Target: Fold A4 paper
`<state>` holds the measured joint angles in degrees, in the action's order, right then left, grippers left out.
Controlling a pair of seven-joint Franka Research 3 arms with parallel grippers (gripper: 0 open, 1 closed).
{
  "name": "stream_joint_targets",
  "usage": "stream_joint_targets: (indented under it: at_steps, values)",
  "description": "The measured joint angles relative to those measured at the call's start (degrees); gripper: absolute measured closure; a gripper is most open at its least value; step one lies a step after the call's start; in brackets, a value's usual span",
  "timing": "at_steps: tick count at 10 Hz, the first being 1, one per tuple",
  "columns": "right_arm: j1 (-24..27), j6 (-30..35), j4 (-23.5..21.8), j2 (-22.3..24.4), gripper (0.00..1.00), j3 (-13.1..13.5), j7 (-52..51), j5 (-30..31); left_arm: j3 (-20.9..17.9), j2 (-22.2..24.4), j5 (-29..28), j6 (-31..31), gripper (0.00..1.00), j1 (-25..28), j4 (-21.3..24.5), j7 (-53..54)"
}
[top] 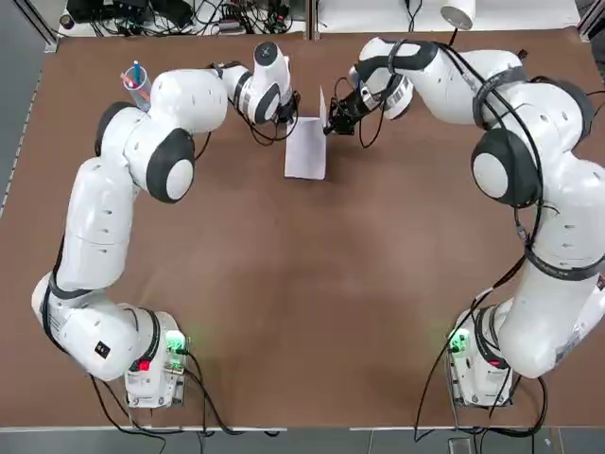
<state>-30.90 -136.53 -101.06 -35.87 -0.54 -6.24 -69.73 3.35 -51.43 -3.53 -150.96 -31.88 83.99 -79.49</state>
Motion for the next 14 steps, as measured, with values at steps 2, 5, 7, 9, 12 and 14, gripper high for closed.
stream_joint_targets:
  at_steps: [2, 5, 7, 9, 12, 14]
  values:
    - [-0.20, -0.89, 0.90, -0.85, 0.99, 0.00, 0.00, -0.04, 0.00, -0.03, 0.00, -0.17, 0.99, 0.05, 0.01, 0.00]
    - [-1.71, -2.96, 1.65, -2.41, 0.99, -0.03, -0.01, -1.09, -0.01, -0.08, 0.00, -0.48, 0.99, 0.16, 0.01, 0.00]
    - [-2.99, -3.79, 2.31, -3.11, 0.99, -0.06, 0.00, -1.28, -0.03, -0.11, 0.00, -0.60, 0.99, 0.19, 0.01, 0.00]
    - [-3.83, -4.56, 2.50, -3.72, 0.99, -0.06, 0.00, -1.36, -0.04, -0.11, 0.00, -0.63, 0.99, 0.19, 0.01, 0.00]
    - [-4.15, -5.58, 2.53, -4.13, 0.99, -0.06, -0.01, -1.40, -0.06, -0.12, 0.00, -0.68, 0.99, 0.20, 0.01, 0.69]
    - [-4.39, -5.65, 2.74, -4.69, 0.99, -0.06, -0.03, -1.40, -0.47, -0.16, 0.00, -0.87, 0.99, 0.92, -0.12, 3.77]
